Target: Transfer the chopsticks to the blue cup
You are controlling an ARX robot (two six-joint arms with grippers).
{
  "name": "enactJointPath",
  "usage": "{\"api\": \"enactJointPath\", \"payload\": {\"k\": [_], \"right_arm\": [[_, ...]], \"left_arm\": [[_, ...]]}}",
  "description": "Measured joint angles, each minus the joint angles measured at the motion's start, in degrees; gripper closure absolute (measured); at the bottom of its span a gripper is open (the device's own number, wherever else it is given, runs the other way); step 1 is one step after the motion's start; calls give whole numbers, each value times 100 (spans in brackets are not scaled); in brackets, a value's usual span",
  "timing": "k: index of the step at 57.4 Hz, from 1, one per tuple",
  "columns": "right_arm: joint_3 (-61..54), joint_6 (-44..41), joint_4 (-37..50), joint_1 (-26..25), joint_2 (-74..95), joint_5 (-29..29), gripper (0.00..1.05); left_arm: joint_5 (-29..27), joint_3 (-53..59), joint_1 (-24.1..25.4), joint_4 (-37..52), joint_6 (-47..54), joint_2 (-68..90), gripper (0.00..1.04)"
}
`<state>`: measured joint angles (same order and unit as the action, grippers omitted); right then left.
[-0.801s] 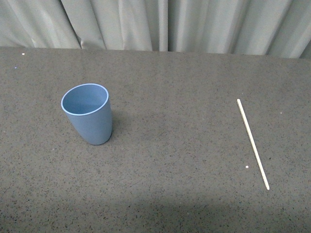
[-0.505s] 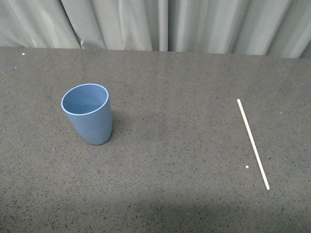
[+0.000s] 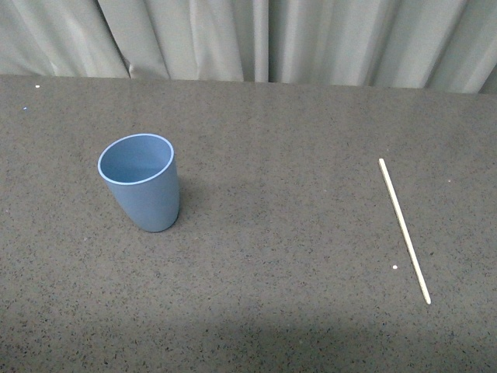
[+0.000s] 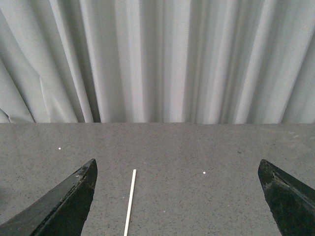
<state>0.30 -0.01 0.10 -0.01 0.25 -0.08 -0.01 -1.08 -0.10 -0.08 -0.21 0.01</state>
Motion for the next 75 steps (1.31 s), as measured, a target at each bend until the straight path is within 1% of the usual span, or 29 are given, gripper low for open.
{"api": "enactJointPath", "payload": {"k": [7,8,9,11,12,14,16,20,24,28,33,42,53,65,75], "right_arm": [[0,2,0,0,0,0,9],[4,-57,-28,39,22,138,9],[33,-245,-125,133,74,457,9],[125,-695,-249,407,393,1346,9],[151,-905,-216,468,575,1537,9],[181,-1132,-120,487,874,1694,9],[216,-1285,20,472,1207,1676,9],[411,-1333,619,400,2396,1416,9],[817,-1141,1209,385,3926,1069,9],[1224,-848,1652,380,5202,938,9],[1718,-498,1794,367,6424,811,9],[2612,-81,1620,400,8220,636,9],[3718,341,898,564,9910,407,9],[4730,608,160,710,10942,247,9],[5322,730,-164,789,11543,229,9]], "left_arm": [[0,0,0,0,0,0,7],[0,0,0,0,-2,0,7],[0,0,0,0,0,0,7],[0,0,0,0,-2,0,7],[-9,0,0,0,-2,0,7],[-9,0,0,0,0,0,7],[-4,0,0,0,-2,0,7],[0,0,0,0,0,0,7],[0,0,0,0,0,0,7],[-2,0,0,0,-2,0,7],[-2,0,0,0,-2,0,7],[0,0,0,0,0,0,7],[-2,0,0,0,0,0,7],[0,0,0,0,0,0,7],[-2,0,0,0,0,0,7]]}}
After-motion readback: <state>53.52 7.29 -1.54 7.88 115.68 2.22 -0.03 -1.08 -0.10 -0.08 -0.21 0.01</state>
